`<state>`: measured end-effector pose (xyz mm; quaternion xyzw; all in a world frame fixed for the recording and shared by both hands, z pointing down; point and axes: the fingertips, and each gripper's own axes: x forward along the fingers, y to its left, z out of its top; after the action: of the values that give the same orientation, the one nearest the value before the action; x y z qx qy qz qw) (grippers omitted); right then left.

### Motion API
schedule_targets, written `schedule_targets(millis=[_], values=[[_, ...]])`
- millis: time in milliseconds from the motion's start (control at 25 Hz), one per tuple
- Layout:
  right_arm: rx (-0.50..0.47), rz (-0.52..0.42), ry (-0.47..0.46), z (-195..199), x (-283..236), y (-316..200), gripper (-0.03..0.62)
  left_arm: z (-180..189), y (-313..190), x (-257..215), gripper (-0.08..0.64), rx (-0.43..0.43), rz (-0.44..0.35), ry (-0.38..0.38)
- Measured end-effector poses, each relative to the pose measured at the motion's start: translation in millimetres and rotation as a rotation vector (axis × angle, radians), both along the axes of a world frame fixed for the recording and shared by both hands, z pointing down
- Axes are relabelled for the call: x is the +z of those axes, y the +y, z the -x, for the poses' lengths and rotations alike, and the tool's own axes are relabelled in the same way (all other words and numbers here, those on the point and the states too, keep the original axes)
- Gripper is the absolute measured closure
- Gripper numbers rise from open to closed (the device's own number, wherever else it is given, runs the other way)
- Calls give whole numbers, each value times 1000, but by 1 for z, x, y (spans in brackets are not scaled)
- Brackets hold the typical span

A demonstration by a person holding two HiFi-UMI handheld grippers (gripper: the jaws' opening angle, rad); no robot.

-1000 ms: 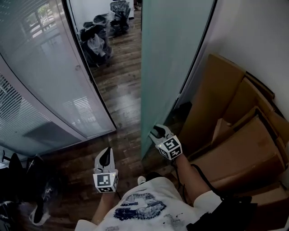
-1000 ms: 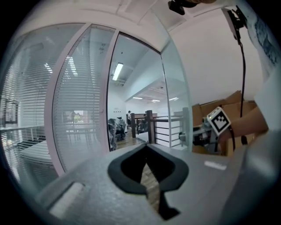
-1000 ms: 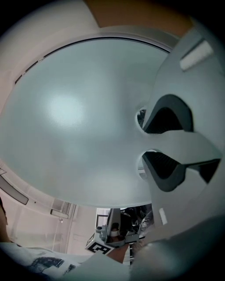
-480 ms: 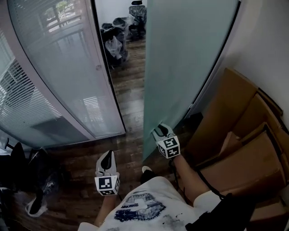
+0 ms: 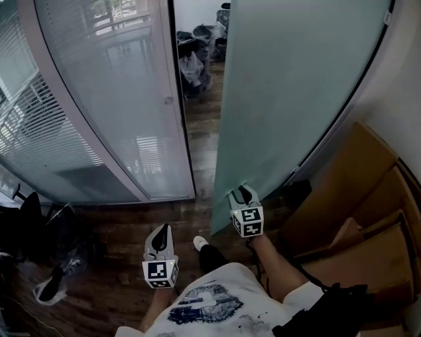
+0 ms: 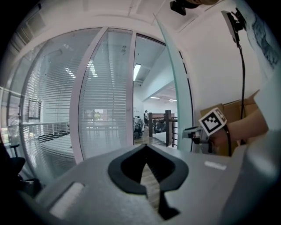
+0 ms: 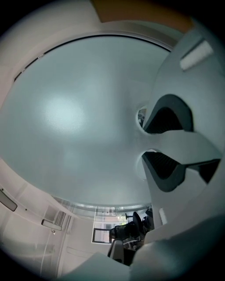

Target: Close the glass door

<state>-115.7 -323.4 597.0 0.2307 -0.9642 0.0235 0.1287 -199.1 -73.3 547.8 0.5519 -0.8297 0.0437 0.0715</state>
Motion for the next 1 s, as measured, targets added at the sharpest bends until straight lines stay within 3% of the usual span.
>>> schedule_targets(millis=[1000], values=[[62, -11, -23, 129, -8, -62, 457, 120, -84, 2, 560, -47, 56, -8]])
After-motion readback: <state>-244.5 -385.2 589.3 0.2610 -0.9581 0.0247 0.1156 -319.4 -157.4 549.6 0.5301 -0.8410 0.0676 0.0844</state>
